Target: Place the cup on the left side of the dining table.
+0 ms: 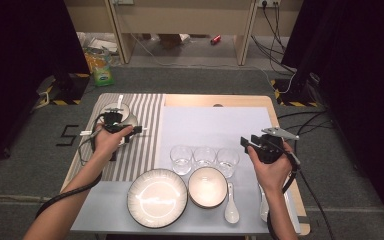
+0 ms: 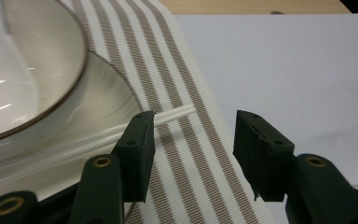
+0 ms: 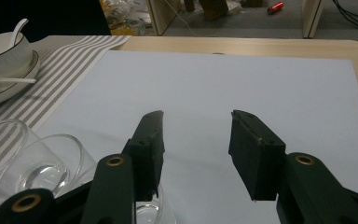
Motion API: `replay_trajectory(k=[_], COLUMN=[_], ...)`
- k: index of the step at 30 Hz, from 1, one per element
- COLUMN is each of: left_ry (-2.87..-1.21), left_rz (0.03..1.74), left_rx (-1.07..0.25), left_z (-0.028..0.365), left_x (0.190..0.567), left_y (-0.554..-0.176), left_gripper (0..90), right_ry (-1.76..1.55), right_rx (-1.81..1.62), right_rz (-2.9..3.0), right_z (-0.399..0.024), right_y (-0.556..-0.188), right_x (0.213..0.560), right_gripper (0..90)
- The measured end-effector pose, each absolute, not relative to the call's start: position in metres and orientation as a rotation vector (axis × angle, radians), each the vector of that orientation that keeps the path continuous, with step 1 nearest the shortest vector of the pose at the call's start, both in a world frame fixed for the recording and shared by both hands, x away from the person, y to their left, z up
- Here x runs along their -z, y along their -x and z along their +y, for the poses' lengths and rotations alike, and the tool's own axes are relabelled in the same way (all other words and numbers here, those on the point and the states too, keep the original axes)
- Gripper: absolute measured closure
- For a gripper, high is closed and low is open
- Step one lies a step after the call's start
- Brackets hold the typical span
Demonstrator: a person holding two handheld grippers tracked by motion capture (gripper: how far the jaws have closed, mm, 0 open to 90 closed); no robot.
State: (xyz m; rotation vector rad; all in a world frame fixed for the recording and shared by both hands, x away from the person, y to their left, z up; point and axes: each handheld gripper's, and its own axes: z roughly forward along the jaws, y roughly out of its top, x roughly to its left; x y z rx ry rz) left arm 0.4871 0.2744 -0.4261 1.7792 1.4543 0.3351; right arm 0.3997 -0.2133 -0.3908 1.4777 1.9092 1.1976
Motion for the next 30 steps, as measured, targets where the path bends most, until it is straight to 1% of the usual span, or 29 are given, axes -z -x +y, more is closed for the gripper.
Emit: replay_trajectory(k=[6, 10, 20, 30], left_ry=[-1.758, -1.748, -1.778, -1.791], left_rz=[1.509, 1.530, 1.471, 1.471], left_rx=[-0.380, -0.385, -0.347, -0.303], left_z=[0.310, 0.318, 0.289, 0.271], left_x=[0.431, 0.436, 0.438, 0.447], left_y=[-0.476, -0.473, -0.481, -0.493], left_gripper=[46.5, 46.4, 47.5, 47.9], right_ry=[-1.480, -1.479, -1.474, -1.475], right_rx=[-1.199, -1.196, -1.198, -1.200], right_rz=[1.911, 1.913, 1.918, 1.913], right_z=[-0.211, -0.209, -0.208, -0.210], right_y=[-0.400, -0.400, -0.400, -0.400], right_x=[0.391, 0.391, 0.391, 0.391], right_gripper=[54.6, 54.6, 54.7, 54.7])
